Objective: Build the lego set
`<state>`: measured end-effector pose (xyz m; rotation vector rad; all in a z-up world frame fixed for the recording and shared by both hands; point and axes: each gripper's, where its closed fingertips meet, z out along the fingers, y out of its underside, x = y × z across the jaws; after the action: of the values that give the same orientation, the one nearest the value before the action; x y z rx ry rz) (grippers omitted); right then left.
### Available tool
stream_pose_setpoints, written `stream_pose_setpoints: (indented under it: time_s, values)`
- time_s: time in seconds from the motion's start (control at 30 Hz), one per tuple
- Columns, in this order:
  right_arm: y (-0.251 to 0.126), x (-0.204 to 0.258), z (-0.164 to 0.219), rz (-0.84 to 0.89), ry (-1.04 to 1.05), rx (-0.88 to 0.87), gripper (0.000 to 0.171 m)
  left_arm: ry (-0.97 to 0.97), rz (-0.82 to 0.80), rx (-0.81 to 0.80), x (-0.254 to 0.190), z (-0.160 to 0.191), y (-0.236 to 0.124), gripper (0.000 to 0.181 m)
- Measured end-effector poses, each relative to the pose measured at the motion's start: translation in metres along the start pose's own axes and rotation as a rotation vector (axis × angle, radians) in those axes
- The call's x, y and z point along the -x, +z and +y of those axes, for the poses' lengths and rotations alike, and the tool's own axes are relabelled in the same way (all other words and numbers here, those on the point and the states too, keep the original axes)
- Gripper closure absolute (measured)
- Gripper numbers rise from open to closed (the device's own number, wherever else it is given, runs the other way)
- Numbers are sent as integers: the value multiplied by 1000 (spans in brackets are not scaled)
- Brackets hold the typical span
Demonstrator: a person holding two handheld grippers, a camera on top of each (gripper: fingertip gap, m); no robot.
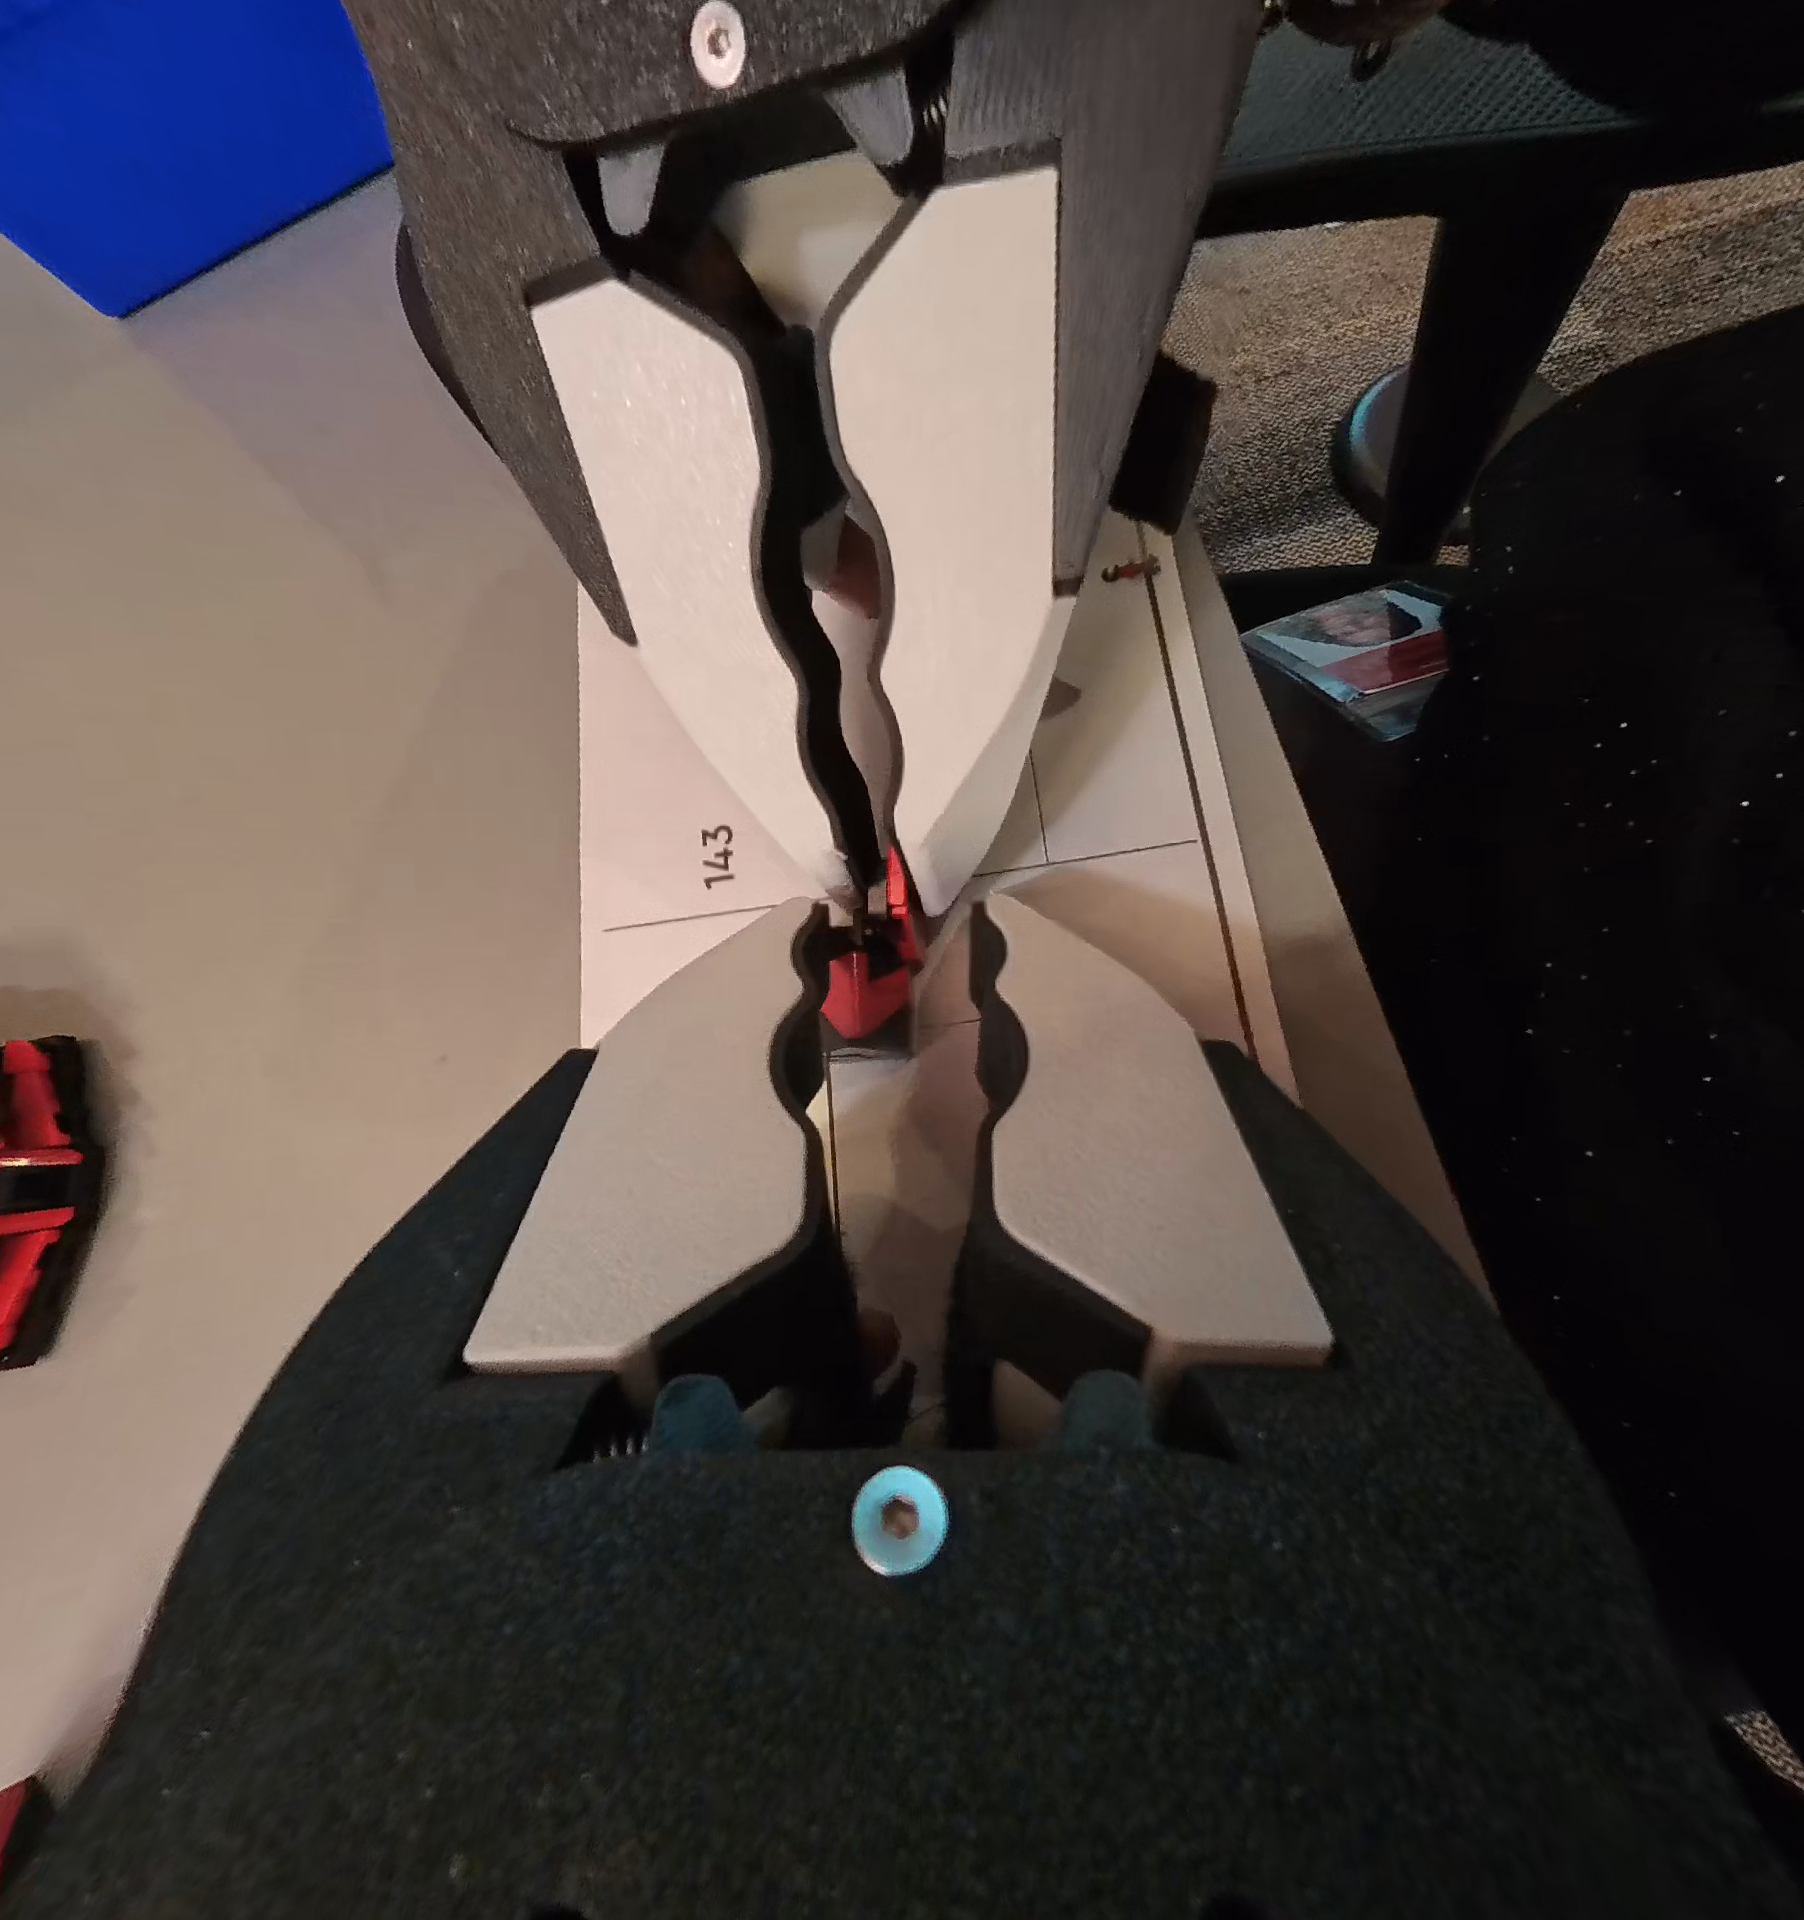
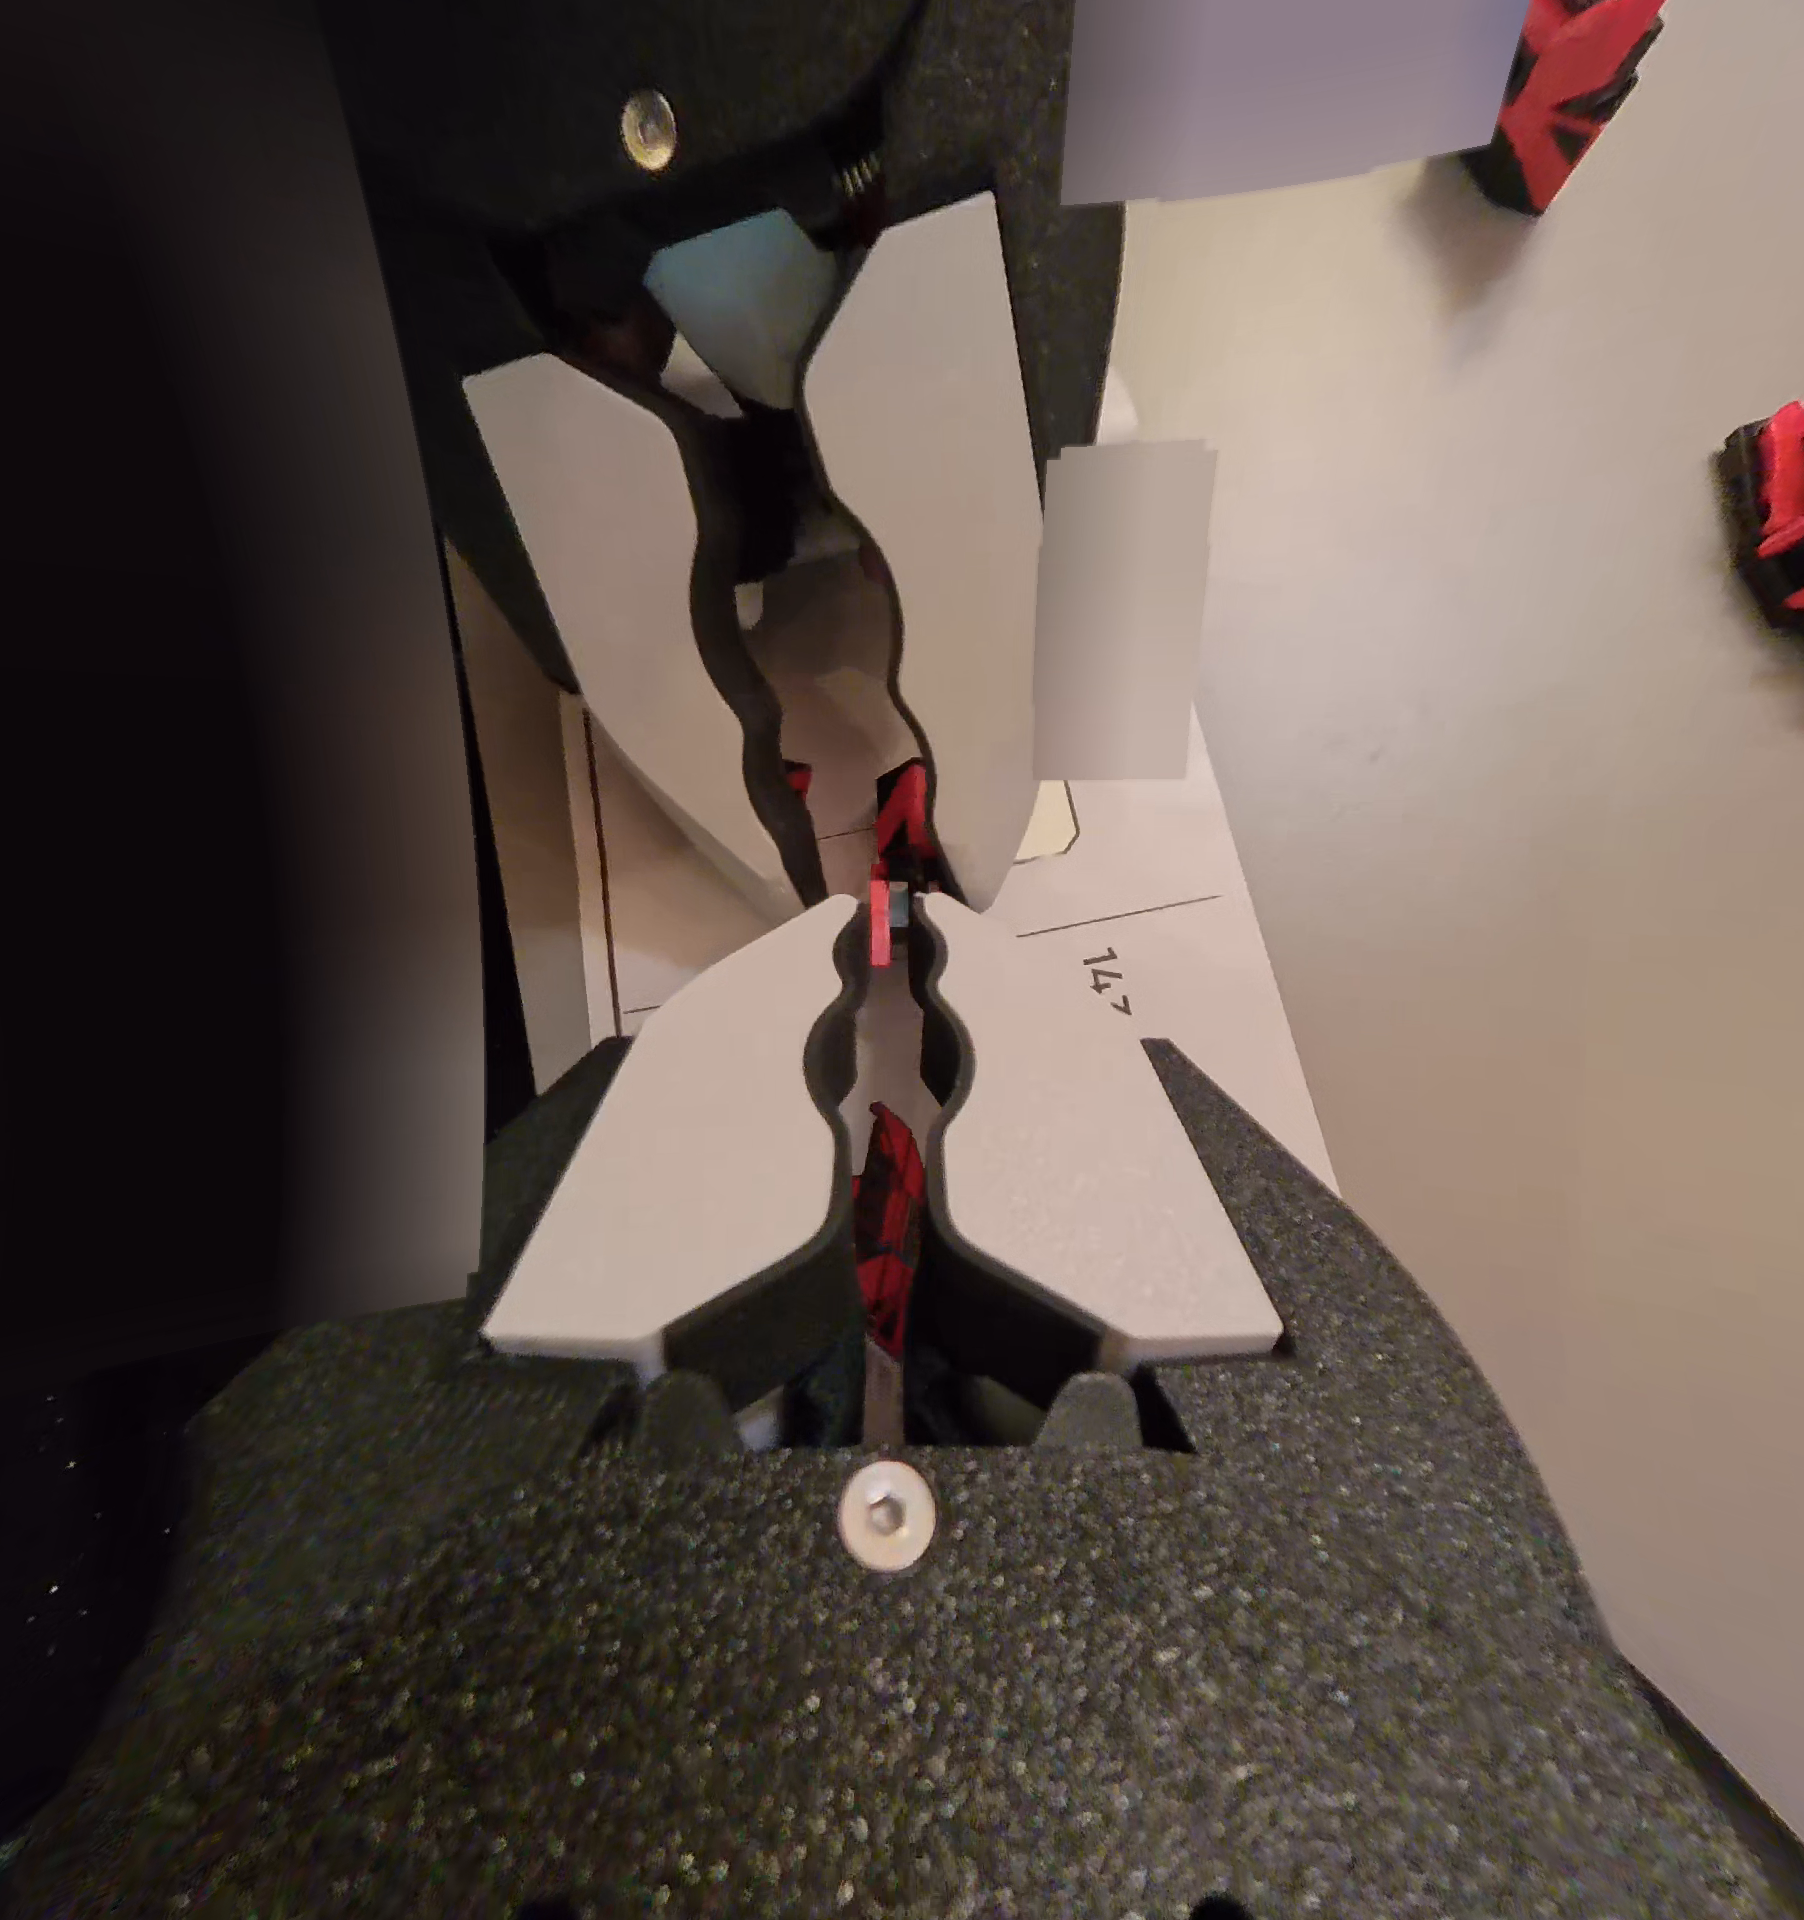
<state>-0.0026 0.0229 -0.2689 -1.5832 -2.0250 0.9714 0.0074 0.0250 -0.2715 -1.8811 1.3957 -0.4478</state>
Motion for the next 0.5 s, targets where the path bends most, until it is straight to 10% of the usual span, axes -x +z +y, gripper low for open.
stream_pose_setpoints:
  time_s: [0.5]
  values:
    - [0,-2,-2,49,12,-50,164,-16,-15,5,3,1,0,162]
